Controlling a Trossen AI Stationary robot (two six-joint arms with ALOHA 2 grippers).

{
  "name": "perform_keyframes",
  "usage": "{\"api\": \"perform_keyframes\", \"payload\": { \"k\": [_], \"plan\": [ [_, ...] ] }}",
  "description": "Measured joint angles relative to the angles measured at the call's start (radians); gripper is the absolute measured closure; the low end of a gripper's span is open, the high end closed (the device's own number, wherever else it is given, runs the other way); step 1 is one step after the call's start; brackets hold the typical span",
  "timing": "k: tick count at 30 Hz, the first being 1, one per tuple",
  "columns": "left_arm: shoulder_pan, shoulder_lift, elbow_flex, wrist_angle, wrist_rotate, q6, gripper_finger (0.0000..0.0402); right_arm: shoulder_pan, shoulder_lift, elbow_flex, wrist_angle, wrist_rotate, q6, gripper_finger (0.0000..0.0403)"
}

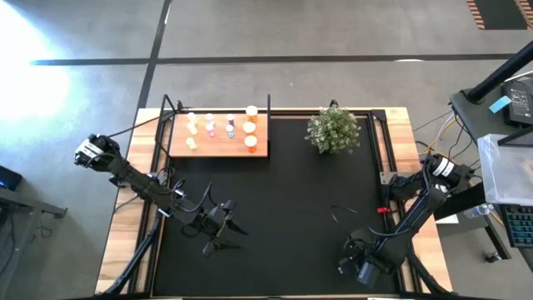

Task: Pick and place medicine bottles onto shelf by color
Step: Put the pink medicine bottle on the shelf aligned with the other pink medicine bottles

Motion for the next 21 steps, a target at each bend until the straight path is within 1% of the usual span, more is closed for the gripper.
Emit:
{"api": "perform_keyframes", "payload": {
  "k": [3, 11, 14, 17, 21],
  "plan": [
    [0.0, 0.0, 0.0, 0.0, 0.0, 0.0, 0.0198, 0.0, 0.0, 0.001, 0.003, -0.002, 0.0, 0.0321],
    [0.0, 0.0, 0.0, 0.0, 0.0, 0.0, 0.0198, 0.0, 0.0, 0.001, 0.025, -0.086, 0.035, 0.0253],
    [0.0, 0.0, 0.0, -0.001, 0.0, 0.0, 0.0198, 0.0, 0.0, 0.001, 0.027, -0.088, 0.066, 0.0233],
    [0.0, 0.0, 0.0, -0.003, 0.0, 0.0, 0.0198, 0.0, 0.0, 0.001, 0.028, -0.087, 0.08, 0.0224],
    [0.0, 0.0, 0.0, -0.003, 0.001, 0.0, 0.0198, 0.0, 0.0, -0.003, 0.031, -0.085, 0.08, 0.0227]
  ]
}}
